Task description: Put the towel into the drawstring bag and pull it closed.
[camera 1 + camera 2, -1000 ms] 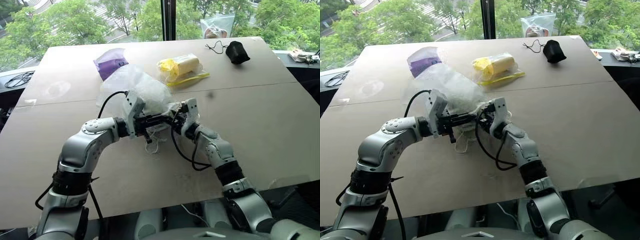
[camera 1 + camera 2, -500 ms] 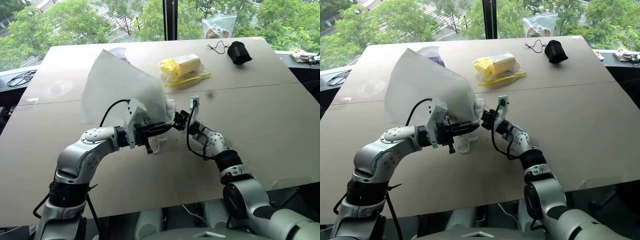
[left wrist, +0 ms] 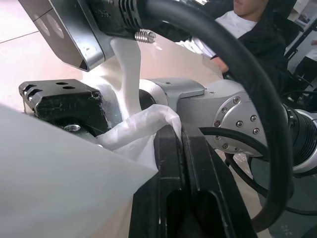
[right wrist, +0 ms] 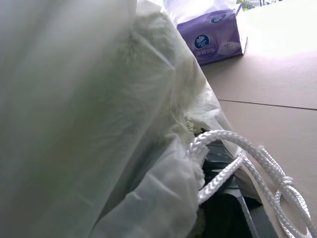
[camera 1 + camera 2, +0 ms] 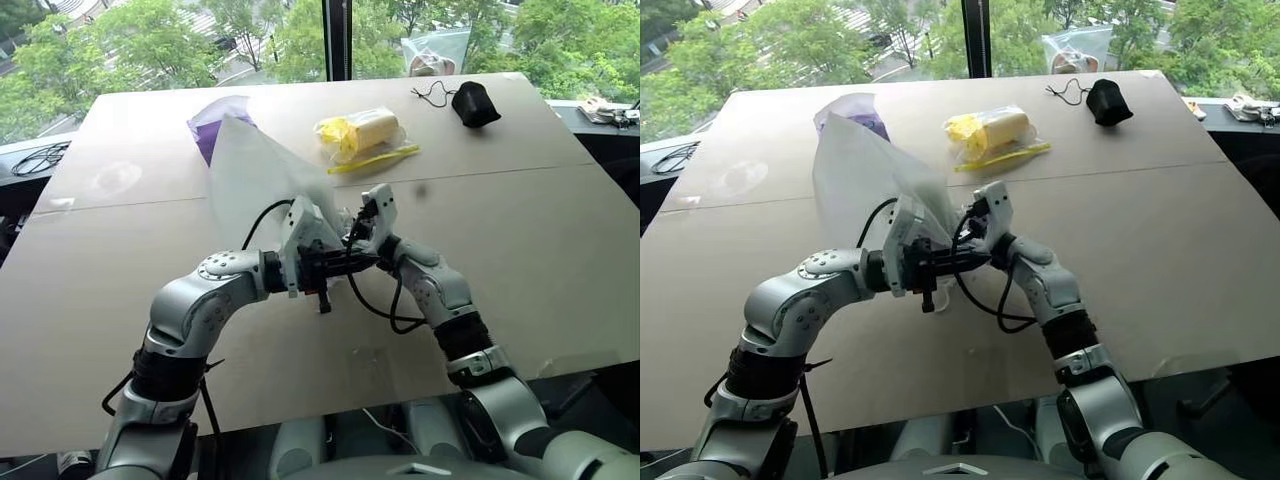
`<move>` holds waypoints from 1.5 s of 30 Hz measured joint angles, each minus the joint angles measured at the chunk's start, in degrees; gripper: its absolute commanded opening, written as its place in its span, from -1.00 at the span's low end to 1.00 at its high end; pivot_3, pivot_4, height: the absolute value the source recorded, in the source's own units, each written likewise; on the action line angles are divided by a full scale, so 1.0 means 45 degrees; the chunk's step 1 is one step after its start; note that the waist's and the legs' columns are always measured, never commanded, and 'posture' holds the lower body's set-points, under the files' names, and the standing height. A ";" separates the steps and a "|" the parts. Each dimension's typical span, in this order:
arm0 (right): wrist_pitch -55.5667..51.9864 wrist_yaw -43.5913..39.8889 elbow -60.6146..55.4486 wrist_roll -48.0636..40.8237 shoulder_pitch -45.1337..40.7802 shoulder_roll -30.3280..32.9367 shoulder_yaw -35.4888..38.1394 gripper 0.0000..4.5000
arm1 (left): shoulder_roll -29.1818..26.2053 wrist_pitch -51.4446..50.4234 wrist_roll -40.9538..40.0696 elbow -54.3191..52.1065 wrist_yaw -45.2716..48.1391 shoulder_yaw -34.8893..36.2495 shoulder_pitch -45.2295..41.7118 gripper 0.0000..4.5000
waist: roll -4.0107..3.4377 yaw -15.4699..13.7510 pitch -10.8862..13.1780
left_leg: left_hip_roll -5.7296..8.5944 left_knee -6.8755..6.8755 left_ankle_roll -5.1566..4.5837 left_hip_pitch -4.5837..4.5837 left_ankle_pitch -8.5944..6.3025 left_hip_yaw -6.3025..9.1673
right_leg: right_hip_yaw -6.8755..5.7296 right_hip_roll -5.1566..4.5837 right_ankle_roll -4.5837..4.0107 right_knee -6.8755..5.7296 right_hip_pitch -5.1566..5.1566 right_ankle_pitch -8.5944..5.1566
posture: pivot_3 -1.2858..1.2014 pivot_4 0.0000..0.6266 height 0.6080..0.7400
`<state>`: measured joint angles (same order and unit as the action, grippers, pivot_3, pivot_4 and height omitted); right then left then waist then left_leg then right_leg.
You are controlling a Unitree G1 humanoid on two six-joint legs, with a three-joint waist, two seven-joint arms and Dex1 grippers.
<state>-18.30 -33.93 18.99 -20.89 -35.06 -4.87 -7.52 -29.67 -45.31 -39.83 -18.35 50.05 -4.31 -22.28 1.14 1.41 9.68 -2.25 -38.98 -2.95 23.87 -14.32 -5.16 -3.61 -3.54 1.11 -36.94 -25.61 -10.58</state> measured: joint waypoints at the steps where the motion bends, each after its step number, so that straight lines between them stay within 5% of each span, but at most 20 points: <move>1: -0.0044 0.0030 -0.0089 -0.0005 0.0004 0.0068 0.0107 -0.57 | -0.0026 0.0236 0.0152 0.0103 0.0048 -0.0041 0.0029 -1.00 | 0.0000 -0.0010 0.0000 | 0.0004 0.0000 0.0000 0.0000 0.0000 -0.0006 | 0.0005 -0.0005 0.0000 0.0004 0.0000 0.0000 | 0.03 -0.52 1.00; 7: -0.1018 -0.0208 -0.2760 -0.0228 0.1198 0.1622 0.0276 0.52 | -0.0091 0.1641 0.1325 0.1303 -0.0075 0.0080 0.0237 -1.00 | 0.0000 -0.0188 0.0000 | 0.0008 0.0001 -0.0011 0.0010 -0.0007 0.0002 | -0.0009 -0.0019 0.0000 0.0025 0.0005 -0.0005 | 0.03 -0.52 1.00; 13: -0.2340 -0.0834 -0.6172 0.0166 0.2948 0.4614 -0.0421 0.52 | -0.0643 0.2553 0.1857 0.3675 0.0383 0.0972 -0.1221 -1.00 | -0.0001 -0.0117 0.0007 | 0.0009 0.0000 -0.0048 0.0012 -0.0028 -0.0002 | -0.0009 -0.0010 0.0039 0.0026 -0.0002 -0.0029 | 0.03 -0.52 1.00; 18: -0.2422 -0.0960 -0.6906 0.1120 0.3061 0.5739 -0.1160 0.52 | -0.1280 0.4862 0.3452 0.5543 0.1594 0.0508 -0.2428 -1.00 | -0.0001 -0.0118 0.0007 | 0.0007 0.0003 -0.0048 0.0003 -0.0029 -0.0008 | -0.0010 0.0003 0.0040 0.0025 -0.0002 -0.0033 | 0.03 -0.52 1.00; 23: -0.1732 0.0278 -0.3561 0.2693 0.1509 0.4993 -0.1220 0.52 | -0.1922 0.7700 0.4913 0.7723 0.3097 0.0215 -0.3498 -1.00 | 0.0008 -0.0102 0.0010 | 0.0007 0.0000 -0.0050 0.0002 -0.0028 -0.0041 | 0.0006 0.0001 0.0019 0.0026 -0.0008 -0.0024 | 0.03 -0.52 1.00; 31: 0.2109 0.1207 0.4258 0.4345 -0.2552 0.2767 -0.1539 0.52 | -0.2957 0.9084 0.5348 0.9095 0.4228 0.0465 -0.4324 -1.00 | 0.0013 0.0108 0.0016 | -0.0002 0.0002 -0.0047 0.0002 -0.0025 -0.0067 | 0.0025 0.0009 0.0005 0.0027 -0.0011 -0.0003 | 0.03 -0.52 1.00; 34: 0.3545 0.1580 0.6538 0.4692 -0.3547 0.2261 -0.1360 0.17 | -0.3342 0.9445 0.5599 0.9227 0.4189 0.0583 -0.4214 -1.00 | 0.0018 0.0160 0.0013 | -0.0008 0.0002 -0.0044 0.0000 -0.0024 -0.0070 | 0.0027 0.0003 0.0004 0.0026 -0.0009 -0.0002 | 0.03 -0.52 1.00; 40: 0.4677 0.0597 0.7099 0.4869 -0.3478 0.2070 -0.1334 -0.98 | -0.3389 0.9586 0.5707 0.9125 0.3747 0.0974 -0.3718 -1.00 | 0.0018 0.0160 0.0012 | -0.0009 0.0002 -0.0038 -0.0005 -0.0020 -0.0073 | 0.0031 -0.0008 0.0004 0.0013 -0.0007 0.0000 | 0.03 -0.52 1.00; 45: 0.4566 0.0170 0.5869 0.4847 -0.2649 0.2334 -0.1184 -0.98 | -0.3437 0.9166 0.5322 0.8503 0.3517 0.1608 -0.2716 -1.00 | 0.0018 0.0148 0.0012 | -0.0010 0.0003 0.0006 0.0002 0.0006 -0.0075 | 0.0030 -0.0015 0.0004 0.0018 -0.0009 0.0000 | 0.03 -0.52 1.00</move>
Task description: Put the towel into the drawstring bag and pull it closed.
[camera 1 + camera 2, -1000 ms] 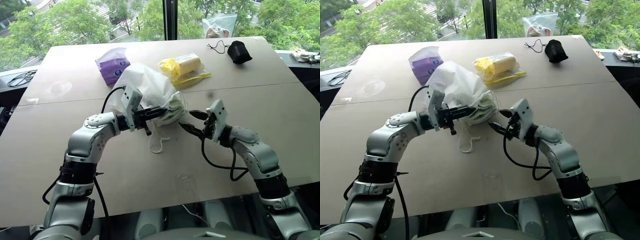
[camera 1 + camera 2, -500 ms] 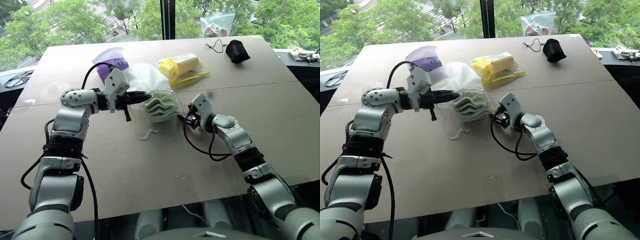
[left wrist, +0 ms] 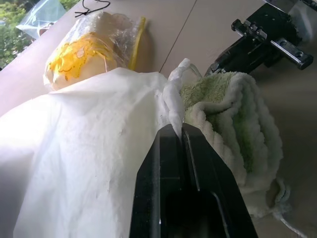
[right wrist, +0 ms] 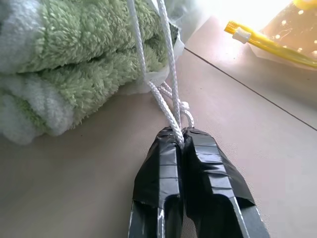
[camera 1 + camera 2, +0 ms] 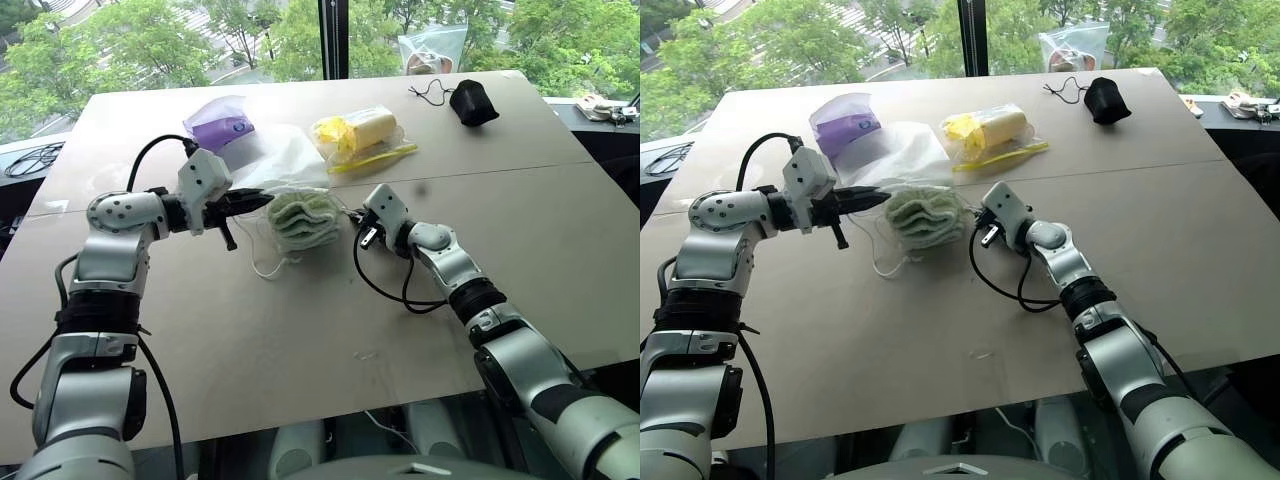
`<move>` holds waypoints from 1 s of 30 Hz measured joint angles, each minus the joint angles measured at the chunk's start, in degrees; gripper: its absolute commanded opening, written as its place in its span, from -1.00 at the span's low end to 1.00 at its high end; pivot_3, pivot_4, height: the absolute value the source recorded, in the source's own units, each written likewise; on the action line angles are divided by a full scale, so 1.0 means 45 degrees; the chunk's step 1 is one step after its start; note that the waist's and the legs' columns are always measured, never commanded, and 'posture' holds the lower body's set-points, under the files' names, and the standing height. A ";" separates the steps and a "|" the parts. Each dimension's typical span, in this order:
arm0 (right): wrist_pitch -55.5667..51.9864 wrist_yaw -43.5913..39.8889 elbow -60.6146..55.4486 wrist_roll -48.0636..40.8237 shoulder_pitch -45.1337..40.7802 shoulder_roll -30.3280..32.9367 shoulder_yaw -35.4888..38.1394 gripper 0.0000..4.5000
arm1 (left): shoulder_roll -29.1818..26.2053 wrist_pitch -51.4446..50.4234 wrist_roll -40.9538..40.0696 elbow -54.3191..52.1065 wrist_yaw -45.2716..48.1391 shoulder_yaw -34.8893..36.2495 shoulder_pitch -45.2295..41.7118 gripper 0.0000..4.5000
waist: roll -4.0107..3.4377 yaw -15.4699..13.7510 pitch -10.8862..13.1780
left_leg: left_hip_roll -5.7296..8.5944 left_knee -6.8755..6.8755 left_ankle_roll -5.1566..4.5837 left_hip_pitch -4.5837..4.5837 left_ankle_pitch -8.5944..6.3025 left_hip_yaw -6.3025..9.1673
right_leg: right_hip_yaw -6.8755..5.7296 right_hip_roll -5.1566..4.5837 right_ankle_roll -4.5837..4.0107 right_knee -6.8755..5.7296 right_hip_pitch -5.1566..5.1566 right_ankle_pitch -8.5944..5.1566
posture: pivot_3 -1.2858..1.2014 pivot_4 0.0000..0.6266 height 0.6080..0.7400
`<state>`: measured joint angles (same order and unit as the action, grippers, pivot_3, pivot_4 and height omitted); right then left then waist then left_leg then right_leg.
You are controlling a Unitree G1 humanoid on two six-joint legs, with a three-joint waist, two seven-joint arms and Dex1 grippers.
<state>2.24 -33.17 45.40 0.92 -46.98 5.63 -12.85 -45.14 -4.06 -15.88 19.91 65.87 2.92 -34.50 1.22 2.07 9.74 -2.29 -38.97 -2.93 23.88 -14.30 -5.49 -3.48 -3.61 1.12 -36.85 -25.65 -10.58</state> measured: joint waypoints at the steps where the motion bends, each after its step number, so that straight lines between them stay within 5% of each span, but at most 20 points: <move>1: -0.0277 -0.0057 -0.0713 -0.0090 0.0433 0.0036 0.0087 -1.00 | -0.0081 -0.0893 -0.0767 -0.0609 0.0141 0.0464 0.0479 -0.75 | 0.0001 0.0015 0.0000 | -0.0004 0.0000 0.0001 0.0000 -0.0001 -0.0001 | 0.0002 -0.0001 0.0000 0.0001 -0.0001 0.0000 | 0.03 -0.52 1.00; 7: -0.2372 -0.0260 -0.4451 -0.0530 0.2353 0.0412 0.0193 -1.00 | -0.1449 -0.6290 -0.4362 -0.3617 -0.0841 0.4124 0.2970 0.38 | 0.0002 0.0102 0.0009 | -0.0015 0.0014 0.0005 -0.0007 -0.0001 0.0023 | -0.0006 -0.0010 0.0005 0.0001 -0.0003 -0.0004 | 0.03 -0.52 1.00; 10: -0.3431 -0.0197 -0.6060 -0.0788 0.2881 0.0585 0.0385 -1.00 | -0.1885 -0.7708 -0.4892 -0.4813 -0.1188 0.5560 0.5512 0.38 | -0.0018 0.0080 0.0019 | -0.0002 0.0071 0.0010 -0.0033 0.0000 0.0014 | -0.0009 -0.0025 0.0031 0.0009 -0.0008 -0.0024 | 0.03 -0.52 1.00; 13: -0.4126 -0.0102 -0.7377 -0.0897 0.3191 0.0695 0.0426 -1.00 | -0.1177 -0.7531 -0.4111 -0.5589 -0.2061 0.5279 0.7377 0.38 | -0.0018 -0.0053 0.0018 | 0.0002 0.0072 0.0024 -0.0031 0.0004 0.0042 | -0.0039 -0.0054 -0.0036 0.0008 -0.0001 -0.0039 | 0.03 -0.52 1.00; 17: -0.4790 -0.0027 -0.8184 -0.0948 0.3504 0.0672 0.0343 -1.00 | 0.1273 -0.6776 -0.2675 -0.5903 -0.4339 0.3170 0.7372 0.38 | 0.0002 -0.0389 0.0006 | 0.0032 0.0062 0.0028 -0.0008 0.0012 0.0067 | -0.0068 -0.0081 -0.0059 0.0008 0.0005 -0.0030 | 0.03 -0.52 1.00; 21: -0.5181 -0.0004 -0.8432 -0.0946 0.3647 0.0754 0.0333 -1.00 | 0.2392 -0.5658 -0.1268 -0.5697 -0.5602 0.1759 0.6211 0.38 | 0.0004 -0.0458 -0.0001 | 0.0039 0.0059 0.0016 -0.0021 0.0011 0.0057 | -0.0061 -0.0073 -0.0056 0.0002 0.0012 -0.0026 | 0.03 -0.52 1.00; 27: -0.5495 0.0116 -0.8656 -0.0941 0.3776 0.0769 0.0330 -1.00 | 0.3194 -0.4457 0.0147 -0.4398 -0.6638 0.0672 0.4826 -0.48 | -0.0002 -0.0345 -0.0006 | 0.0030 0.0061 -0.0019 -0.0026 -0.0008 0.0061 | -0.0058 -0.0037 -0.0009 -0.0003 0.0012 0.0000 | 0.03 -0.52 1.00; 29: -0.5523 0.0242 -0.8925 -0.0947 0.3862 0.0786 0.0345 -1.00 | 0.3347 -0.4149 0.0356 -0.3950 -0.6822 0.0676 0.4624 -0.97 | -0.0011 -0.0332 -0.0012 | 0.0029 0.0060 -0.0022 -0.0027 -0.0010 0.0059 | -0.0057 -0.0037 -0.0006 -0.0002 0.0014 0.0000 | 0.03 -0.52 1.00; 30: -0.5517 0.0259 -0.8991 -0.0950 0.3884 0.0787 0.0353 -1.00 | 0.3399 -0.4005 0.0423 -0.3814 -0.6883 0.0681 0.4577 -0.97 | -0.0014 -0.0337 -0.0016 | 0.0031 0.0059 -0.0023 -0.0027 -0.0010 0.0060 | -0.0057 -0.0038 -0.0005 -0.0002 0.0016 0.0000 | 0.03 -0.52 1.00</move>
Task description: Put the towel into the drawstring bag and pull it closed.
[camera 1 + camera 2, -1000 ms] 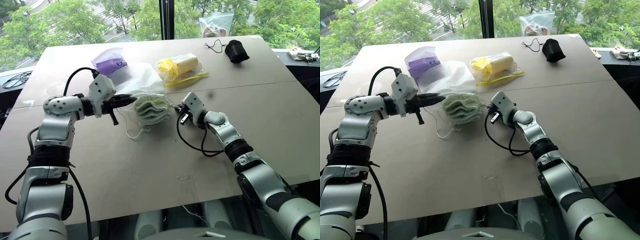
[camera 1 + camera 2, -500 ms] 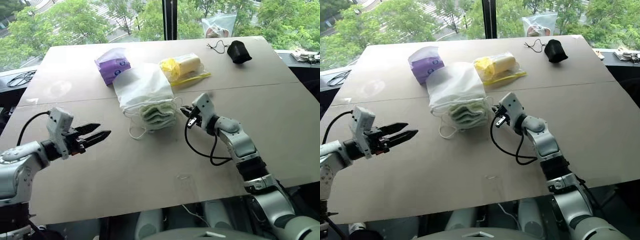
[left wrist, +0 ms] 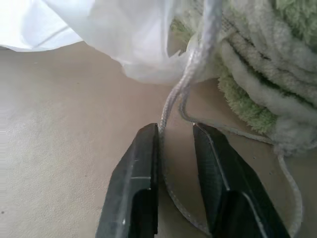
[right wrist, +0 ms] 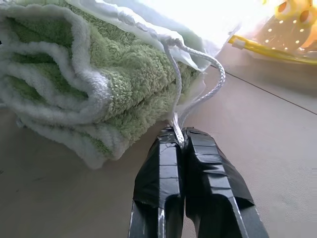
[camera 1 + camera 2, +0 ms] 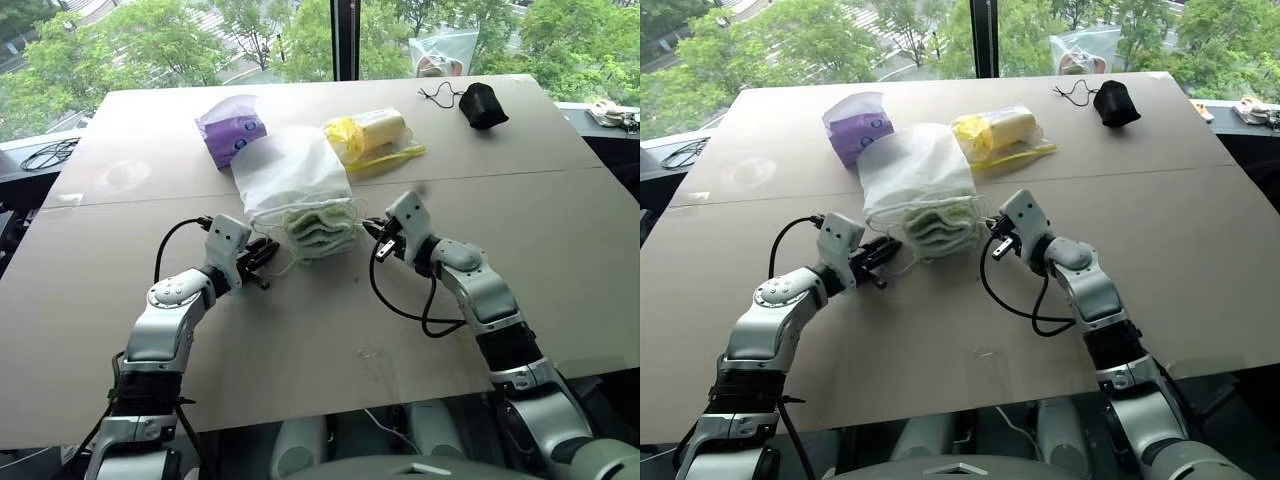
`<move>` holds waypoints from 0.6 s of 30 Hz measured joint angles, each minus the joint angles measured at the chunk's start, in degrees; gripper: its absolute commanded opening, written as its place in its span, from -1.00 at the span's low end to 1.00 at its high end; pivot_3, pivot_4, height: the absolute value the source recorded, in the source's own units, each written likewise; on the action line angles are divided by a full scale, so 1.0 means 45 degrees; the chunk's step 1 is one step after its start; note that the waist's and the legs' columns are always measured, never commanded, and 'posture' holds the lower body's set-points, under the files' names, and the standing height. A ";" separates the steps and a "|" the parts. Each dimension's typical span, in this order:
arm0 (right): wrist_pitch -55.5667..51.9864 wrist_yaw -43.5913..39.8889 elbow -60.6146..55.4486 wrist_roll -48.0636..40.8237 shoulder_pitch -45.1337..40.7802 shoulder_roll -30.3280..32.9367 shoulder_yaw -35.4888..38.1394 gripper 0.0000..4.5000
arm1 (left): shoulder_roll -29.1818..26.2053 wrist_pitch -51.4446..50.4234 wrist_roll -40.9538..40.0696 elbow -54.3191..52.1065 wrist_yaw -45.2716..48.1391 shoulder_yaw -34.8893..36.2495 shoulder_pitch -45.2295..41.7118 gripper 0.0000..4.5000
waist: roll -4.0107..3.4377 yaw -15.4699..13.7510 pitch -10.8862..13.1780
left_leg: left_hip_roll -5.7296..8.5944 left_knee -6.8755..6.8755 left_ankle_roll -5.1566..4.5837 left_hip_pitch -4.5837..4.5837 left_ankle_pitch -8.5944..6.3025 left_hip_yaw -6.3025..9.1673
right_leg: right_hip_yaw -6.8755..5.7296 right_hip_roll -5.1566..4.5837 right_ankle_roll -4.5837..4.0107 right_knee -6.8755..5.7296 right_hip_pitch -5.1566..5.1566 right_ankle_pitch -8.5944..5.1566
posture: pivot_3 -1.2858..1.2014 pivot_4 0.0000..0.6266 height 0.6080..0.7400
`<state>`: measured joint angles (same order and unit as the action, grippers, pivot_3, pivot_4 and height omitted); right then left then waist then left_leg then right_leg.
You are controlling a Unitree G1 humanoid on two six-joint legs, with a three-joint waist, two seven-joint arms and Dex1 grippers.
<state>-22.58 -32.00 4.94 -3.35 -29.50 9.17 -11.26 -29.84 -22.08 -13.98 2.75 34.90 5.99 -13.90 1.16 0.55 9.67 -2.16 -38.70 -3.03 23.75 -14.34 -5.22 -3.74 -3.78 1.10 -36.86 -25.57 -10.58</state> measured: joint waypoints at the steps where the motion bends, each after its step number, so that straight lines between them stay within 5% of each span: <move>1: 0.0037 0.0030 -0.0025 -0.0019 0.0008 -0.0005 0.0020 -1.00 | 0.0068 0.0245 0.0111 0.0183 -0.0077 0.0023 -0.0086 -0.97 | -0.0002 -0.0017 -0.0004 | 0.0001 -0.0002 -0.0001 -0.0002 0.0000 0.0002 | -0.0001 -0.0001 0.0001 0.0000 0.0005 0.0000 | 0.03 -0.52 1.00; 9: 0.3546 0.1829 0.0268 -0.0193 -0.0918 -0.0272 0.1777 -1.00 | 0.0451 0.4887 0.2613 0.2676 -0.4992 0.1287 -0.0827 -0.97 | 0.0021 0.0095 0.0019 | -0.0024 -0.0013 0.0001 0.0015 0.0000 0.0010 | -0.0007 0.0020 -0.0010 -0.0011 -0.0019 0.0012 | 0.03 -0.52 1.00; 15: 0.4862 0.2287 0.0009 0.0422 -0.3187 0.1033 0.2322 -1.00 | -0.1810 0.6868 0.3091 0.2568 -0.5776 0.2417 -0.3616 -0.97 | 0.0056 0.0008 0.0079 | -0.0015 -0.0013 0.0059 0.0063 0.0033 0.0010 | -0.0029 0.0007 -0.0014 0.0013 -0.0035 0.0013 | 0.03 -0.52 1.00; 18: 0.3957 0.1909 -0.1080 0.0019 -0.5249 0.1863 0.2521 -1.00 | -0.3420 0.7029 0.2832 0.2864 -0.5282 0.2700 -0.6985 -0.97 | 0.0061 0.0025 0.0082 | -0.0007 -0.0017 0.0060 0.0051 0.0030 0.0002 | -0.0041 -0.0008 -0.0002 0.0029 -0.0013 0.0008 | 0.03 -0.52 1.00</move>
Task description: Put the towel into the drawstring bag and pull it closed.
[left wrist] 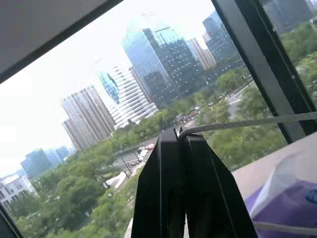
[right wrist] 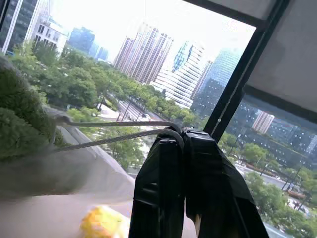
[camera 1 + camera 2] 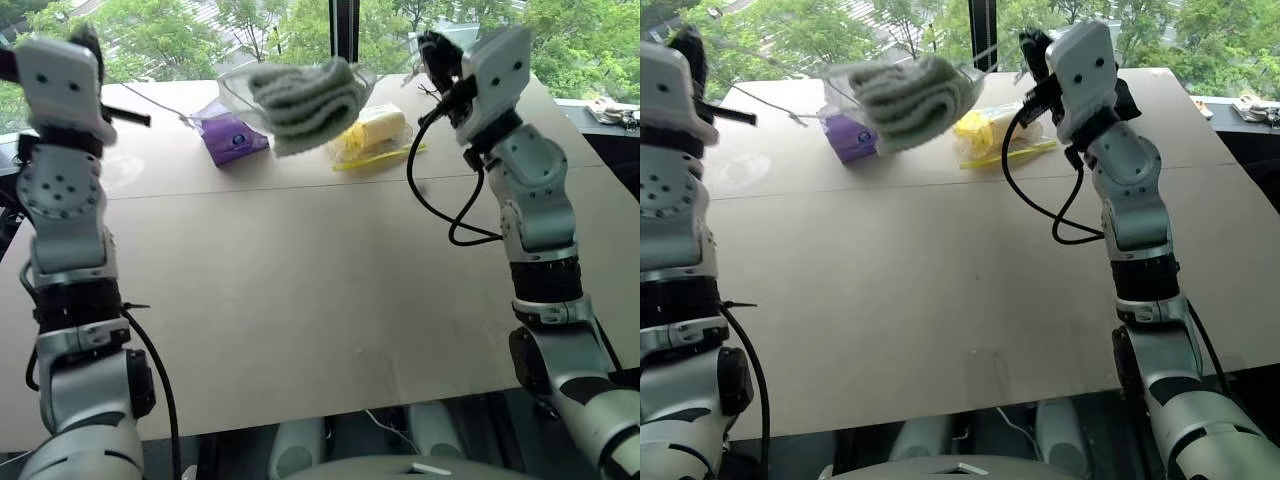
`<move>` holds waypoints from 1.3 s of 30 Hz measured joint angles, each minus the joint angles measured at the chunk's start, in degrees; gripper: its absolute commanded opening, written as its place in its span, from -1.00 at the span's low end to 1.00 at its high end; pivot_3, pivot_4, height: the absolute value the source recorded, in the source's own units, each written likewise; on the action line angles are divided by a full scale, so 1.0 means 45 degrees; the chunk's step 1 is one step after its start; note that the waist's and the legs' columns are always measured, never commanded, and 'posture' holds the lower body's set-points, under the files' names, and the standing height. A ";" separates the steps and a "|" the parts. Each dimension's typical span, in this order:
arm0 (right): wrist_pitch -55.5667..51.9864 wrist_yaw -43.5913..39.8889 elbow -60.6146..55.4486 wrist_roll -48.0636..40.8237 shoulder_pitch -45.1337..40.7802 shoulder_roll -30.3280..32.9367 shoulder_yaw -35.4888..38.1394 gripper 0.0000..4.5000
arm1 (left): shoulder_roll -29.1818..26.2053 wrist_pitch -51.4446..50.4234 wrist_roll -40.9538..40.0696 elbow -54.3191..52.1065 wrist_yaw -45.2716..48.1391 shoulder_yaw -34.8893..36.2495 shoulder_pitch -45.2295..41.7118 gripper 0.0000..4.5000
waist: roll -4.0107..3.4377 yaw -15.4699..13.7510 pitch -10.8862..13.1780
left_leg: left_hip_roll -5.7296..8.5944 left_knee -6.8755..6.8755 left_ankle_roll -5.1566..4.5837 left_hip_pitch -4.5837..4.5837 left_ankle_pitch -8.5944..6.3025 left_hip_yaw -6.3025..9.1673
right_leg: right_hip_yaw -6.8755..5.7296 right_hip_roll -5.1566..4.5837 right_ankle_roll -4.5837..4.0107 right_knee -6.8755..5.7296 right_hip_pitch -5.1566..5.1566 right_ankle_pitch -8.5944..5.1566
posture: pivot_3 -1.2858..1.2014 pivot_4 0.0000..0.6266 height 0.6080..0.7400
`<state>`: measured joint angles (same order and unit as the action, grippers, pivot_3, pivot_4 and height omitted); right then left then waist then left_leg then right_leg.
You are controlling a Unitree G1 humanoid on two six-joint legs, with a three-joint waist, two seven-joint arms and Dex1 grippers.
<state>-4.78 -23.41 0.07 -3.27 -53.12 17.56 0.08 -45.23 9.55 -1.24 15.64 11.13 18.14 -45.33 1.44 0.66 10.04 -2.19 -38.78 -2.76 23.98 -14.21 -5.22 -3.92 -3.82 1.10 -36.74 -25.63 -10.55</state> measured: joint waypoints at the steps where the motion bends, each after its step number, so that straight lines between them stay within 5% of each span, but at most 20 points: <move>1: -0.0241 -0.0137 -0.0293 -0.0075 -0.0283 0.0275 0.0061 -1.00 | -0.0247 -0.0044 -0.0181 0.0147 0.0372 -0.0003 -0.0628 -0.97 | -0.0008 0.0002 -0.0027 | 0.0011 0.0031 -0.0004 -0.0027 -0.0004 -0.0024 | 0.0009 -0.0016 0.0018 0.0008 0.0012 -0.0011 | 0.03 -0.52 1.00; 5: -0.1889 -0.0820 -0.0864 -0.0599 0.0113 0.0806 0.0059 -1.00 | 0.0111 -0.0811 -0.0790 0.1132 0.1952 -0.0491 -0.0611 -0.97 | -0.0086 0.0003 -0.0111 | 0.0016 0.0072 -0.0013 -0.0032 -0.0005 -0.0148 | 0.0011 -0.0031 0.0057 -0.0002 0.0000 -0.0038 | 0.03 -0.52 1.00; 13: -0.3991 -0.1857 -0.2351 -0.1100 0.1303 0.2042 -0.0269 -1.00 | 0.0681 -0.0541 -0.0901 0.2080 0.2729 -0.1074 -0.0323 -0.97 | 0.0022 0.0065 0.0005 | -0.0017 0.0005 -0.0011 0.0045 -0.0003 -0.0125 | 0.0017 0.0010 0.0046 -0.0017 -0.0058 -0.0032 | 0.03 -0.52 1.00; 21: -0.5750 -0.1839 -0.3432 -0.2755 -0.0604 0.2301 0.0623 -1.00 | 0.0578 -0.1031 -0.1107 0.2728 0.3069 -0.1139 -0.1500 -0.97 | 0.0022 -0.0007 -0.0005 | -0.0016 -0.0020 -0.0014 0.0053 -0.0005 -0.0112 | -0.0009 0.0012 0.0046 -0.0017 -0.0042 -0.0033 | 0.03 -0.52 1.00; 25: -0.4930 -0.2209 -0.2576 -0.2567 0.2108 0.2386 0.0346 -1.00 | 0.0965 -0.1683 -0.0950 0.3213 0.3381 -0.1526 0.0023 -0.97 | 0.0076 -0.0008 -0.0175 | -0.0006 0.0040 -0.0050 -0.0079 -0.0031 -0.0151 | -0.0008 -0.0020 0.0058 0.0039 0.0099 -0.0042 | 0.03 -0.52 1.00; 30: -0.5647 -0.2157 -0.1416 -0.3455 0.2750 0.1789 0.0465 -1.00 | 0.1585 -0.1817 -0.0798 0.3311 0.3381 -0.1908 0.0728 -0.97 | 0.0090 0.0019 0.0034 | -0.0007 -0.0157 -0.0051 0.0235 -0.0015 -0.0103 | 0.0019 -0.0028 0.0038 -0.0139 -0.0219 -0.0012 | 0.03 -0.52 1.00; 32: -0.6520 -0.1833 -0.1835 -0.5426 0.0335 0.1396 0.1755 -1.00 | 0.1489 -0.1829 -0.0900 0.3117 0.3414 -0.1915 -0.1039 -0.97 | 0.0095 0.0031 0.0179 | -0.0011 -0.0267 -0.0028 0.0403 0.0007 -0.0088 | 0.0001 -0.0011 0.0020 -0.0263 -0.0385 0.0000 | 0.03 -0.52 1.00; 34: -0.6234 -0.1821 -0.2771 -0.5659 -0.0704 0.2013 0.2276 -1.00 | 0.0950 -0.1694 -0.1069 0.2513 0.3534 -0.1693 -0.1992 -0.97 | 0.0068 0.0005 0.0047 | -0.0025 -0.0277 -0.0011 0.0317 0.0003 -0.0090 | -0.0042 0.0013 0.0031 -0.0225 -0.0273 -0.0018 | 0.03 -0.52 1.00; 35: -0.5963 -0.1898 -0.2605 -0.5107 0.0251 0.2552 0.2177 -1.00 | 0.0825 -0.1720 -0.1026 0.2534 0.3583 -0.1592 -0.1530 -0.97 | 0.0055 0.0009 -0.0137 | -0.0020 0.0019 -0.0064 -0.0108 -0.0050 -0.0157 | -0.0039 -0.0024 0.0074 0.0017 0.0120 -0.0058 | 0.03 -0.52 1.00; 36: -0.6237 -0.1795 -0.2193 -0.5183 0.0819 0.2404 0.2242 -1.00 | 0.0889 -0.1750 -0.1057 0.2585 0.3570 -0.1504 -0.1161 -0.97 | 0.0058 0.0031 -0.0126 | -0.0012 0.0082 -0.0143 -0.0211 -0.0096 -0.0165 | -0.0020 -0.0050 0.0083 0.0054 0.0204 -0.0063 | 0.03 -0.52 1.00; 39: -0.7540 -0.0757 -0.1816 -0.7278 0.0232 0.0938 0.3065 -1.00 | 0.1195 -0.1817 -0.1182 0.2864 0.3439 -0.1520 -0.1479 -0.97 | 0.0020 0.0064 0.0035 | -0.0021 -0.0113 -0.0064 0.0128 -0.0027 -0.0153 | 0.0027 -0.0040 0.0039 -0.0119 -0.0143 -0.0009 | 0.03 -0.52 1.00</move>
<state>-38.71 -26.82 -8.10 -36.02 -52.07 21.78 13.88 -39.85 1.37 -6.56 28.52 26.60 11.30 -51.99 1.53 0.95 10.19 -2.28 -39.29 -3.05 24.56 -14.33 -5.91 -3.80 -4.00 1.27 -37.27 -26.28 -10.59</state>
